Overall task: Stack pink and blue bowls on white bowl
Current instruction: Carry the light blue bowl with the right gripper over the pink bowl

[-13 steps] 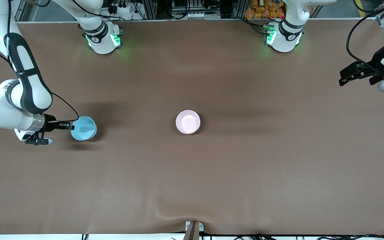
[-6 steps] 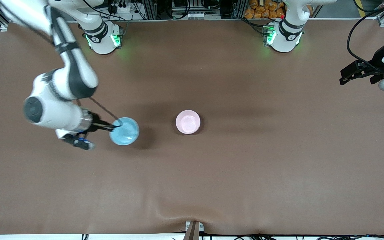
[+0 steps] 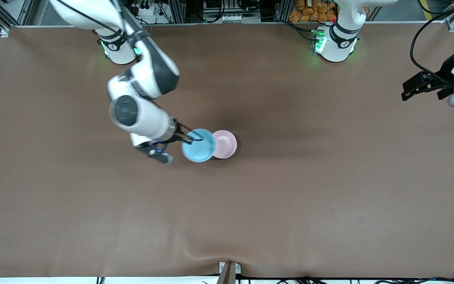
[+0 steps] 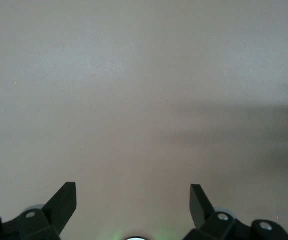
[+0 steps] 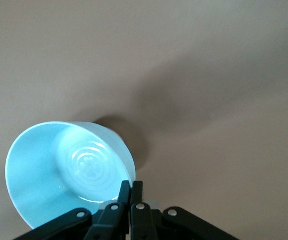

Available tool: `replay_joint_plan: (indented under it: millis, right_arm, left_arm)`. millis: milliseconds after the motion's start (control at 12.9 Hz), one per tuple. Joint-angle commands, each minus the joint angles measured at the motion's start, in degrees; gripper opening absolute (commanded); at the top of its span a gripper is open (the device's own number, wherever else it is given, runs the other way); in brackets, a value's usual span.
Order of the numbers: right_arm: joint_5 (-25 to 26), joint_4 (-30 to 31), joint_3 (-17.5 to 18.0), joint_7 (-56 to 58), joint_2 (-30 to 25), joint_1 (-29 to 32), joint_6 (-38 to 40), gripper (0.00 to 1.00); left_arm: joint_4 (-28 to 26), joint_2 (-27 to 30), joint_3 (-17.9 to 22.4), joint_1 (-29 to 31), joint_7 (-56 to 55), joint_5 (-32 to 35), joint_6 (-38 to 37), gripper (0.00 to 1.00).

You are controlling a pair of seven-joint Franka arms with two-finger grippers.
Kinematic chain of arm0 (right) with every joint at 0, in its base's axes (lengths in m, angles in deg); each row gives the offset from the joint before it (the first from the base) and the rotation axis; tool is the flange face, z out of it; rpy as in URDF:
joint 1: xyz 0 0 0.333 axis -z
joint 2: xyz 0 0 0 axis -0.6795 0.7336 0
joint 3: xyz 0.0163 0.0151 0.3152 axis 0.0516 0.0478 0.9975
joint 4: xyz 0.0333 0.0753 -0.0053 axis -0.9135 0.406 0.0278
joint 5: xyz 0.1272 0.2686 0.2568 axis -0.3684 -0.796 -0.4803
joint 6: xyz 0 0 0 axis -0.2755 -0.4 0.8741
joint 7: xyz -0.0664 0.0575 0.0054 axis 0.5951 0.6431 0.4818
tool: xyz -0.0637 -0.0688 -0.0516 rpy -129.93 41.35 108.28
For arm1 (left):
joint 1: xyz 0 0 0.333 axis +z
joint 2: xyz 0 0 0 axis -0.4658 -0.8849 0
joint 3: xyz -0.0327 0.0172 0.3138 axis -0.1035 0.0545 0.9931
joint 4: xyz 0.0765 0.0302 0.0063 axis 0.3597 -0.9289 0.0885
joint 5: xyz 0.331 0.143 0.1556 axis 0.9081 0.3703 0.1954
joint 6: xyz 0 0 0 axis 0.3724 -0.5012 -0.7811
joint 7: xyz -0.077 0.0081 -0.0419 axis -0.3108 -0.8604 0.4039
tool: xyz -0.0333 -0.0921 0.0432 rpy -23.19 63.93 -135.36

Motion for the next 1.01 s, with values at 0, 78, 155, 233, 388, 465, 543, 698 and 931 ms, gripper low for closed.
replay_joint_plan:
  millis: [0, 78, 155, 233, 388, 465, 543, 698, 931]
  right_arm:
    - [-0.03, -0.50, -1.12, -3.26, 3.37, -3.13, -1.19, 0.00]
    - [-0.12, 1.25, -1.12, -4.33, 3.46, -3.57, -4.17, 0.00]
    - [-0.47, 2.48, -1.04, -4.60, 3.64, -4.01, -7.50, 0.00]
    - [-0.73, 2.67, -1.03, -5.56, 4.60, -5.06, -9.54, 0.00]
    - [-0.65, 2.58, -1.03, -6.80, 5.57, -5.51, -10.87, 0.00]
    - [-0.65, 2.67, -1.03, -6.88, 5.57, -5.60, -10.88, 0.00]
    - [-0.65, 2.85, -1.03, -6.88, 5.57, -5.77, -10.79, 0.00]
    - [-0.73, 2.85, -1.03, -7.49, 6.27, -6.30, -12.09, 0.00]
    - [-0.65, 3.02, -1.03, -8.29, 6.89, -7.27, -13.42, 0.00]
  left_arm:
    - [-1.72, 1.57, -0.08, 0.27, 0.44, -0.93, 0.78, 1.00]
    - [-1.72, 1.57, -0.08, 0.27, 0.44, -0.93, 0.78, 1.00]
    - [-1.72, 1.66, -0.08, 0.27, 0.44, -0.93, 0.78, 1.00]
    - [-1.72, 1.75, -0.08, 0.27, 0.44, -0.93, 0.61, 1.00]
    - [-2.16, 2.10, -0.08, 0.27, 0.44, -0.93, 0.52, 1.00]
    - [-2.16, 2.10, -0.08, 0.35, 0.44, -0.93, 0.52, 1.00]
    - [-2.16, 2.10, -0.08, 0.36, 0.44, -0.93, 0.61, 1.00]
    - [-2.25, 2.10, -0.08, 0.27, 0.52, -0.93, 0.52, 1.00]
    - [-2.34, 2.19, -0.08, 0.36, 0.44, -0.93, 0.61, 1.00]
